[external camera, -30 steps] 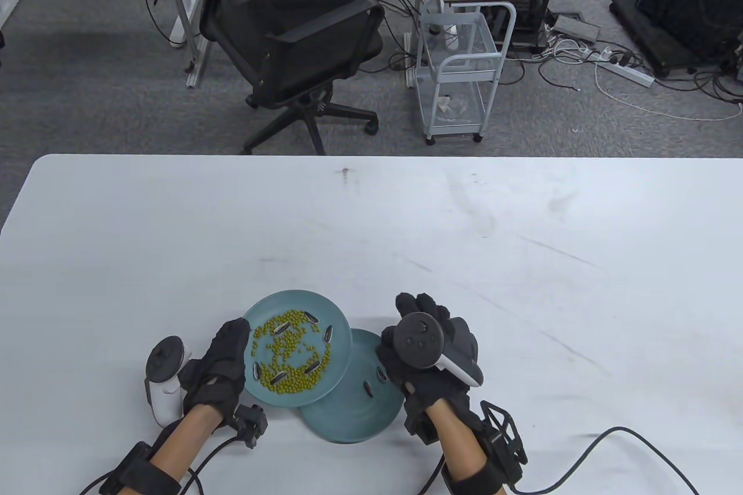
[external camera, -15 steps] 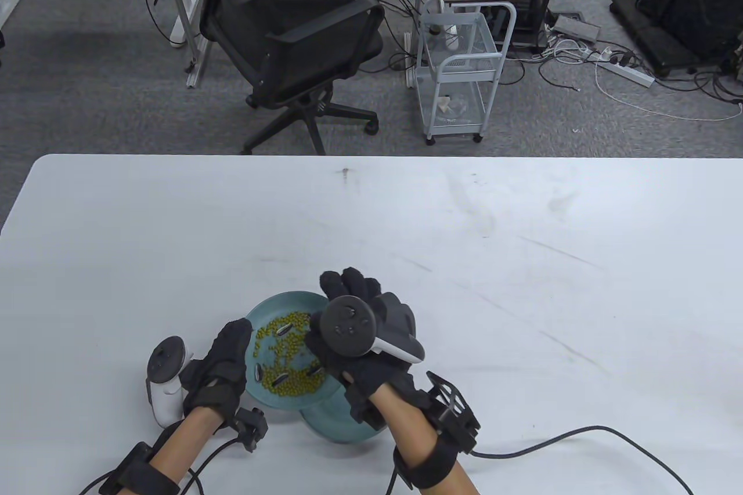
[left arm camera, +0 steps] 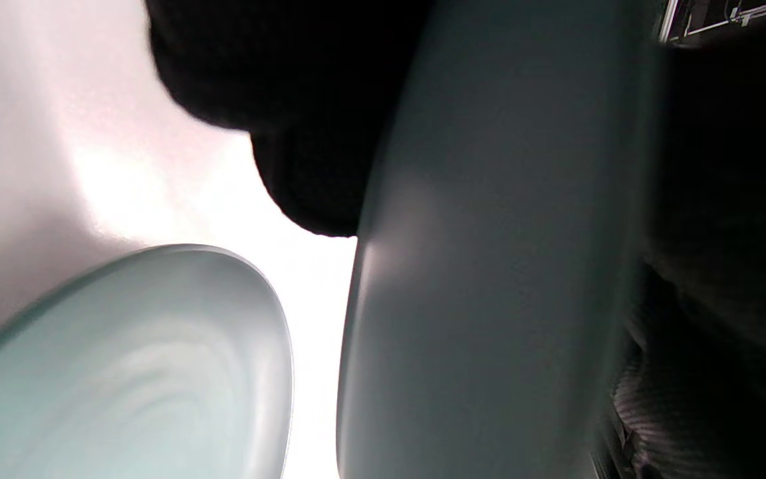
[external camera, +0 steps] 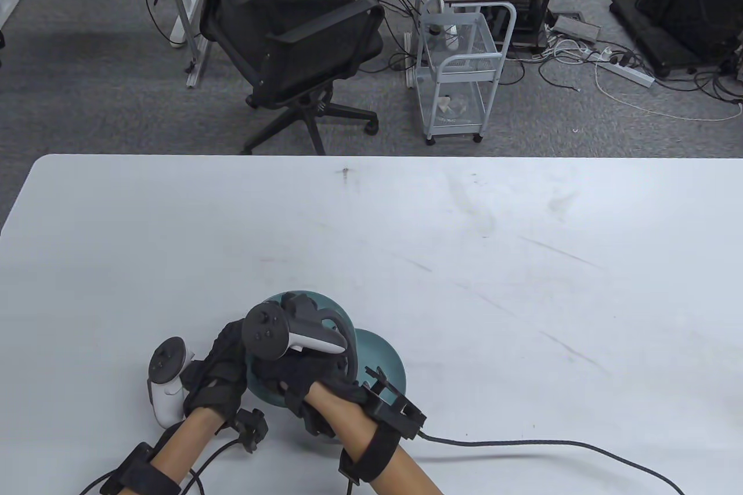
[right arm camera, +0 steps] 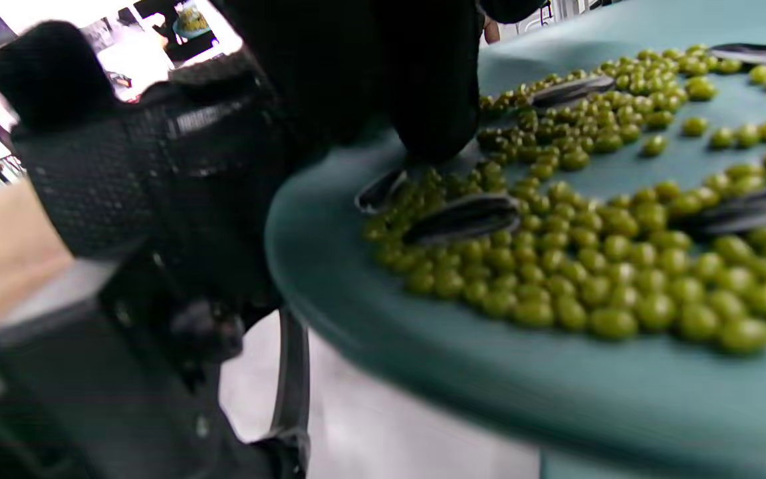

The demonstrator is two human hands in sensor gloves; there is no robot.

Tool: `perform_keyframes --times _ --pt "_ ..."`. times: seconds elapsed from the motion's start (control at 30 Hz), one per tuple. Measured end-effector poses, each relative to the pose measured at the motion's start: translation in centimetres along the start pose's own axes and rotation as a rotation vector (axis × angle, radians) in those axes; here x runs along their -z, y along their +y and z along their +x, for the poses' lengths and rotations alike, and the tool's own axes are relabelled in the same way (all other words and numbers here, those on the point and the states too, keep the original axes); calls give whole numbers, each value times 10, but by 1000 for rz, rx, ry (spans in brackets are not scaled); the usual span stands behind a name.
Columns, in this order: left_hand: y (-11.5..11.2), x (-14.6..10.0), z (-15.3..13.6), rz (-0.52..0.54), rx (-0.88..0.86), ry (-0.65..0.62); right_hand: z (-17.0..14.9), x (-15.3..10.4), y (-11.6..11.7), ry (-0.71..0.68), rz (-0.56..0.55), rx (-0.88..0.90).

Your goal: Pick sunflower seeds with hand pinch into plate

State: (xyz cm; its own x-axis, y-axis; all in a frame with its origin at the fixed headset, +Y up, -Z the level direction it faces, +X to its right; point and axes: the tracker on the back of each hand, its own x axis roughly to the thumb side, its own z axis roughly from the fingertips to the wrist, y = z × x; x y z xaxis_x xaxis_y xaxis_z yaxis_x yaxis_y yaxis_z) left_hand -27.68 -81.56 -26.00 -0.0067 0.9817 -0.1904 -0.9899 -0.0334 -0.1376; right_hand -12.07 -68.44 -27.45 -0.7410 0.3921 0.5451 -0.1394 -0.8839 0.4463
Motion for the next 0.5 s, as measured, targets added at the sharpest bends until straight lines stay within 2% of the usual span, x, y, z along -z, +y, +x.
perform_keyframes --times 0.2,0.3,0.5 --pt "-1 -1 -2 31 17 12 6 4 10 9 -1 -57" --pt "-4 -1 -3 13 4 19 9 4 13 23 -26 -114" --pt "-7 0 -5 16 37 22 10 5 18 19 12 -125"
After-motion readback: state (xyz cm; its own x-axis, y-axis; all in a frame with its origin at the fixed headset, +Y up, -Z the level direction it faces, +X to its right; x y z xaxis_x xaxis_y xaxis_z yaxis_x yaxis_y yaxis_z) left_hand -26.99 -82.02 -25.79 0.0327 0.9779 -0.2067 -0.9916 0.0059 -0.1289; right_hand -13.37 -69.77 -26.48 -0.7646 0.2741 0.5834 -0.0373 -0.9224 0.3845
